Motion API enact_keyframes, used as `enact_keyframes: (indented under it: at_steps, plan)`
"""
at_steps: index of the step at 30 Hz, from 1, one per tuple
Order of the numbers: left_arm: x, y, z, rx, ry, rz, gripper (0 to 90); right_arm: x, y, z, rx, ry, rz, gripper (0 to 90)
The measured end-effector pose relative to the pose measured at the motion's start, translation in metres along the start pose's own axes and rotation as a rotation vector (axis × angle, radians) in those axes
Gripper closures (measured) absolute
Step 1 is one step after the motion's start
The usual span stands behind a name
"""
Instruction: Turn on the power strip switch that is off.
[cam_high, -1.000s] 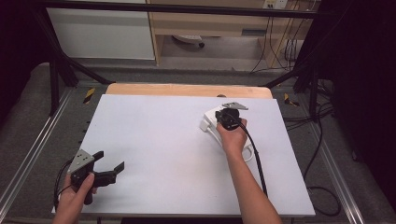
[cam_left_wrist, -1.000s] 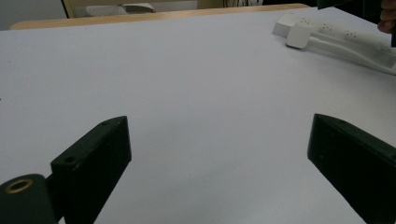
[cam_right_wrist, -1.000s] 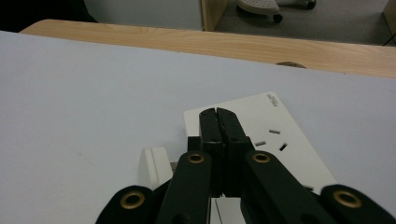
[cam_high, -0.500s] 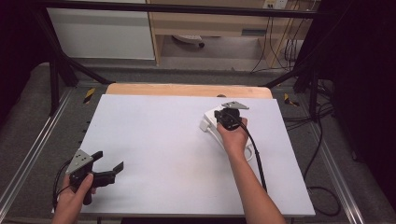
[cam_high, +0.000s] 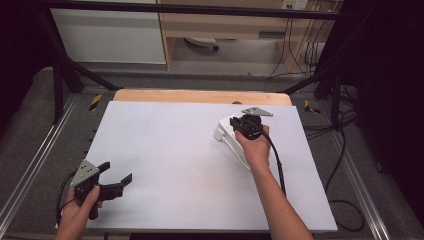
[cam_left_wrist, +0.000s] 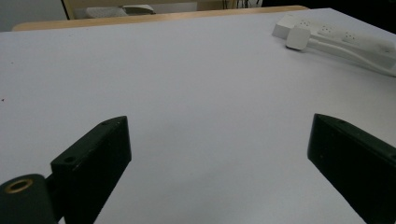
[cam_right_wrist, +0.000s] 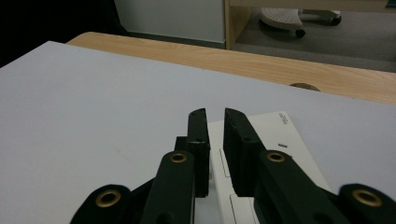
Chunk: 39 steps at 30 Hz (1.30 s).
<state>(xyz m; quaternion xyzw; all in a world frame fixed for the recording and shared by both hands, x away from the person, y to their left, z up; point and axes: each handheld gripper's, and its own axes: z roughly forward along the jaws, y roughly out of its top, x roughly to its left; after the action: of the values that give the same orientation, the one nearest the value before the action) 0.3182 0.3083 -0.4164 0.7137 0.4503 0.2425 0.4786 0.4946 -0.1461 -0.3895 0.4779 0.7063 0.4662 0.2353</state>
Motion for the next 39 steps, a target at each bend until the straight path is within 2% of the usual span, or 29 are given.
enact_keyframes:
  at_steps: [11, 20, 31, 34, 39]
  plan:
    - [0.001, 0.000, -0.001, -0.004, 0.005, -0.004, 6.2, 0.003, 0.006, -0.019, -0.013, 0.026, -0.012, 64.5]
    - [0.002, 0.000, -0.001, -0.006, 0.007, -0.005, 6.2, 0.004, 0.013, -0.038, -0.035, 0.050, -0.016, 35.0]
    - [0.002, 0.000, -0.002, -0.009, 0.006, -0.009, 6.2, 0.001, 0.014, -0.062, -0.050, 0.067, -0.043, 15.4]
    - [0.003, 0.000, -0.002, -0.007, 0.007, -0.009, 6.1, 0.000, 0.013, -0.068, -0.054, 0.090, -0.035, 9.8]
    - [0.004, 0.000, -0.002, -0.009, 0.009, -0.012, 6.2, -0.002, 0.010, -0.080, -0.074, 0.098, -0.041, 5.5]
